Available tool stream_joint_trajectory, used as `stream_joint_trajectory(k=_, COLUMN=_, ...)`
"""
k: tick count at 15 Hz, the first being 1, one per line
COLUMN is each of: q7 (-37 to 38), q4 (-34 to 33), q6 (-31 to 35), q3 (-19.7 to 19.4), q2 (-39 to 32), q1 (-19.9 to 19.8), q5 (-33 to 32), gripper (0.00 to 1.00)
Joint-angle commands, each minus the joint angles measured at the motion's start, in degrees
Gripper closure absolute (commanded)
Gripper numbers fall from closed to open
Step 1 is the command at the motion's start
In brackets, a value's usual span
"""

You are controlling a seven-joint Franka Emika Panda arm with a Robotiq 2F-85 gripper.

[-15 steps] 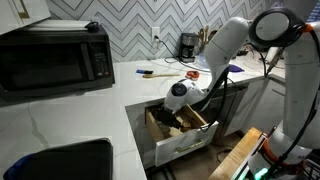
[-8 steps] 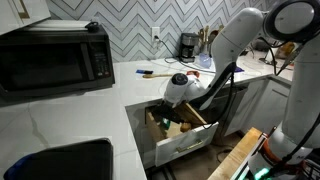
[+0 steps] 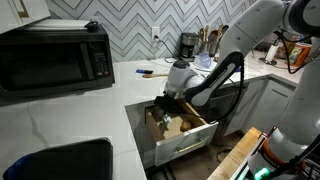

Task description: Remove the green packet from the open drawer and put it on the counter

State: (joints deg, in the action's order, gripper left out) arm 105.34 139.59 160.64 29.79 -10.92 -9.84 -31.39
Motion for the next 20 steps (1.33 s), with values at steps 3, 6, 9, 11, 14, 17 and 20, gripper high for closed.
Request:
stream_joint_trajectory(k=3, q7=-17.0, q4=0.0, q6=-10.9, q3=7.7, q2=8.7, q1=-5.6, q5=23.3, gripper=1.0)
stream_joint_trajectory(k=6, q7=-23.5, q4=-2.3, q6=-19.8, q3=-5.7, q2=14.3, q1=7.3, q5=32.4, gripper=1.0)
stream_joint_trajectory(k=9, q7=-23.3, q4=-5.5, q6=-29.4, q3=-11.0, q2=18.7, q1=11.3, q5=32.5, gripper=1.0)
stream_joint_trajectory(k=11, q7=-20.9, q4=-8.8, q6=-35.2, q3=-12.7, q2=20.1, q1=12.4, q5=30.3, gripper=1.0)
stream_joint_trajectory(k=14, q7=-17.1, q4=-14.7, q6=-41.3, q3=-13.6, q2=19.8, q1=12.6, q5=26.7, gripper=1.0)
stream_joint_trajectory(k=17, q7=-13.2, q4=-20.3, q6=-43.7, q3=-13.9, q2=17.2, q1=12.3, q5=20.8, gripper=1.0)
stream_joint_trajectory(k=20, q7=-7.1, q4=-24.3, q6=-42.1, q3=-15.1, q2=13.4, q1=11.9, q5=12.8, gripper=1.0)
